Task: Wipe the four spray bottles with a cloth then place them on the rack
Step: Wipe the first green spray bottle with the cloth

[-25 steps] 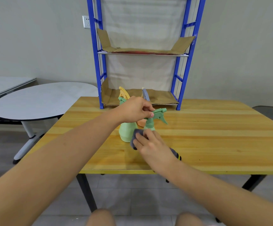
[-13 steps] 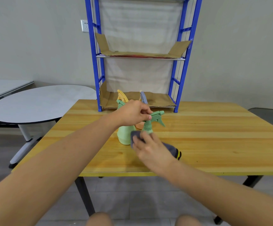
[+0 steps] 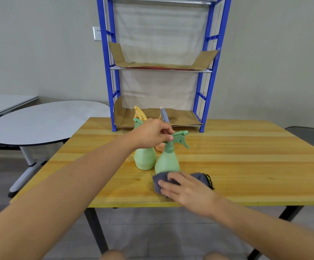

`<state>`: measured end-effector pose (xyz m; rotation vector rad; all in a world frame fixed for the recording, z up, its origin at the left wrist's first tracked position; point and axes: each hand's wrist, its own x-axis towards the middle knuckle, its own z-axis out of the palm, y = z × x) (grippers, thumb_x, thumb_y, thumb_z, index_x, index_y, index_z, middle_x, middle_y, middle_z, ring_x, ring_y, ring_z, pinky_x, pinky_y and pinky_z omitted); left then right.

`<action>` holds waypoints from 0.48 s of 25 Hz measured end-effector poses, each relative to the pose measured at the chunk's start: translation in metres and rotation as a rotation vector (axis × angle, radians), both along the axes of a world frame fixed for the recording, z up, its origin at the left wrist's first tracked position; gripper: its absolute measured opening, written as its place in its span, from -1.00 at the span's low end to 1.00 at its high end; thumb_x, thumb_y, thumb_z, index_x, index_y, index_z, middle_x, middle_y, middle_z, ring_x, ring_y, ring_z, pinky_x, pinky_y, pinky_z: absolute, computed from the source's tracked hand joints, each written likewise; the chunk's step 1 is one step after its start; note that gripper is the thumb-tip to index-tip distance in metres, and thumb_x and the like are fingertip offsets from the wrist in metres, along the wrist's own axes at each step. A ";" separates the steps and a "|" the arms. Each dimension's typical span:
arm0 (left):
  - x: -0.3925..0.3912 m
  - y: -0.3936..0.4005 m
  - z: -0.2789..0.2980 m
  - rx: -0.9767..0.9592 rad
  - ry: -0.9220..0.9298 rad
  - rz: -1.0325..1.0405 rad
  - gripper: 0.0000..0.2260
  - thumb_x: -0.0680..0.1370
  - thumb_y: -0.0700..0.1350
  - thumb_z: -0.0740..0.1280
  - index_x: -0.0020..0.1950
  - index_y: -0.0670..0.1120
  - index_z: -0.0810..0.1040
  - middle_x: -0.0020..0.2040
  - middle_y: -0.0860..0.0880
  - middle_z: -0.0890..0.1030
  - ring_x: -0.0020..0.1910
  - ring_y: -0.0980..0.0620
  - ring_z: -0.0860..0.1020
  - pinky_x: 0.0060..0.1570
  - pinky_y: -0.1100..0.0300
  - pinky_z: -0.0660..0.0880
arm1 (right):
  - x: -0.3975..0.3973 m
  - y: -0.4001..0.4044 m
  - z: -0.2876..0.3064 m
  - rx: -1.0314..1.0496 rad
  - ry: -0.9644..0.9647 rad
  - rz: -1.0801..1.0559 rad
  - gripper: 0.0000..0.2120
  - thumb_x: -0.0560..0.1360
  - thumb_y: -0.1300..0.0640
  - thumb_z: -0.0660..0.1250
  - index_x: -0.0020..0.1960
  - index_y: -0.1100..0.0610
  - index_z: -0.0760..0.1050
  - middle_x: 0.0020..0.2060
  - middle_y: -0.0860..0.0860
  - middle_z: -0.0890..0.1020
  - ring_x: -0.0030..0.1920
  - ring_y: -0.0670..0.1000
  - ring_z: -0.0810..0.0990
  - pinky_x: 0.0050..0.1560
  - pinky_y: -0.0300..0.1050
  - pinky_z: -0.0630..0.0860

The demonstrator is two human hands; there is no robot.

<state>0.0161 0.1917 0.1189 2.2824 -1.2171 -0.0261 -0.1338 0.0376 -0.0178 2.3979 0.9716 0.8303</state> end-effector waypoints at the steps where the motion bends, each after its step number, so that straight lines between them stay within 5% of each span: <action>1: 0.000 0.000 0.000 -0.003 0.000 -0.002 -0.82 0.60 -0.10 0.44 0.19 -0.04 0.69 -0.03 0.11 0.68 -0.08 0.29 0.59 -0.10 0.46 0.41 | 0.004 -0.004 0.009 0.053 0.005 -0.013 -0.77 0.58 0.25 0.25 0.18 0.14 0.59 0.25 0.02 0.56 0.15 0.16 0.47 0.10 0.05 0.50; 4: 0.002 0.000 0.002 -0.002 -0.004 -0.007 -0.83 0.60 -0.12 0.44 0.18 -0.04 0.68 -0.01 0.10 0.68 -0.04 0.26 0.60 -0.03 0.43 0.44 | 0.022 -0.017 0.041 0.347 -0.078 -0.059 -0.70 0.67 0.22 0.10 0.25 0.18 0.57 0.31 0.04 0.53 0.22 0.20 0.52 0.18 0.09 0.49; 9: 0.004 0.002 0.003 0.024 0.029 -0.003 -0.85 0.60 -0.12 0.43 0.16 -0.01 0.68 0.04 0.09 0.69 0.01 0.22 0.61 0.00 0.34 0.46 | -0.001 -0.020 -0.017 0.156 0.085 0.080 -0.67 0.66 0.24 0.07 0.25 0.12 0.58 0.26 0.00 0.56 0.20 0.11 0.54 0.08 0.01 0.56; 12: 0.005 0.001 0.001 0.012 0.027 0.002 -0.87 0.60 -0.12 0.42 0.14 0.00 0.68 0.03 0.08 0.69 -0.01 0.23 0.60 -0.02 0.36 0.45 | 0.011 -0.029 0.014 0.202 0.081 0.027 -0.65 0.65 0.29 0.09 0.31 0.11 0.54 0.34 -0.01 0.50 0.32 0.11 0.46 0.26 -0.02 0.47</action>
